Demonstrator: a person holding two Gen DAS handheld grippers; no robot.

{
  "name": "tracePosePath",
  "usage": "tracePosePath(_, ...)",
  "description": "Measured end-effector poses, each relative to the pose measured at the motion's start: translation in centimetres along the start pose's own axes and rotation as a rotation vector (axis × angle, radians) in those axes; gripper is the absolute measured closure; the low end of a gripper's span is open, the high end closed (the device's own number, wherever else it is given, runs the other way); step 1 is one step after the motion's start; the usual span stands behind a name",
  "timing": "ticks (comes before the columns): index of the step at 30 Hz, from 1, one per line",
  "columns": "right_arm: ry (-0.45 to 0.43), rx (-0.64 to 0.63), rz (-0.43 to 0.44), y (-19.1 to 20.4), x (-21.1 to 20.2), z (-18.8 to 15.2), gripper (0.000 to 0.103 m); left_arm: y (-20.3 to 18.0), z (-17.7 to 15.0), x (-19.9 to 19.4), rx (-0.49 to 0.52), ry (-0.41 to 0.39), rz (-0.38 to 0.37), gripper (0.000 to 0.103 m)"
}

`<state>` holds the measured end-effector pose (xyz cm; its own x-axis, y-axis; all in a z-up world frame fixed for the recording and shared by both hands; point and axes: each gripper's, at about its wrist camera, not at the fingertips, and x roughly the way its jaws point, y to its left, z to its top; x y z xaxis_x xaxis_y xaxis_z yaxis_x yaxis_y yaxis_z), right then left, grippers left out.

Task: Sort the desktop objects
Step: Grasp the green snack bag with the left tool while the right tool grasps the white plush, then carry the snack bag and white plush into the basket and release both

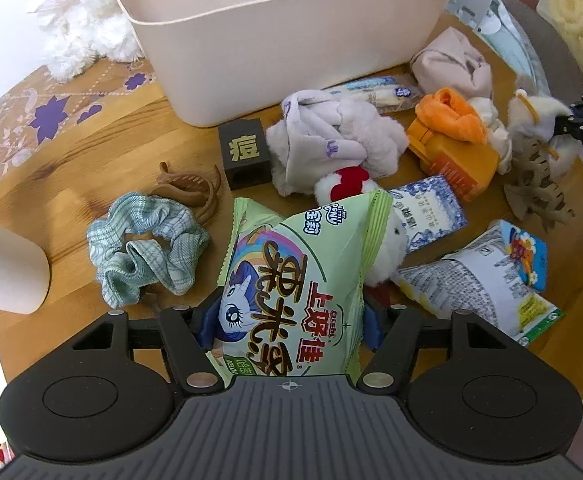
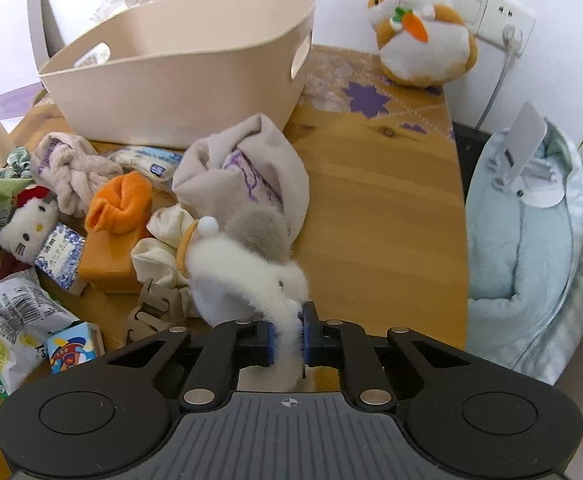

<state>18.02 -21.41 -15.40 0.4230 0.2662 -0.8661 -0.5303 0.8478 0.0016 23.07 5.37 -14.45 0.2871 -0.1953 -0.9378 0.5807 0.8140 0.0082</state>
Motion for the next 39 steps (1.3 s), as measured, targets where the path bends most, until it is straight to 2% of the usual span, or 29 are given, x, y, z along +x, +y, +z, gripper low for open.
tracePosePath(11,-0.088,-0.041,-0.011,0.2,-3.7,0.4,0.091,-0.8,-0.6,-3.0,-0.011,-0.098,-0.009,0.037)
tracePosePath(20,-0.189,-0.100,-0.032,0.5,-6.5,2.1,0.091,-0.6,0.9,-6.1,-0.039,-0.207,0.006,0.037)
tracePosePath(29,-0.271,-0.152,-0.056,0.9,-8.4,5.1,0.091,0.8,4.7,-8.9,-0.032,-0.310,0.034,0.037)
tracePosePath(39,-0.312,-0.186,-0.092,1.1,-8.4,9.4,0.091,2.5,10.1,-11.5,-0.004,-0.403,0.098,0.037)
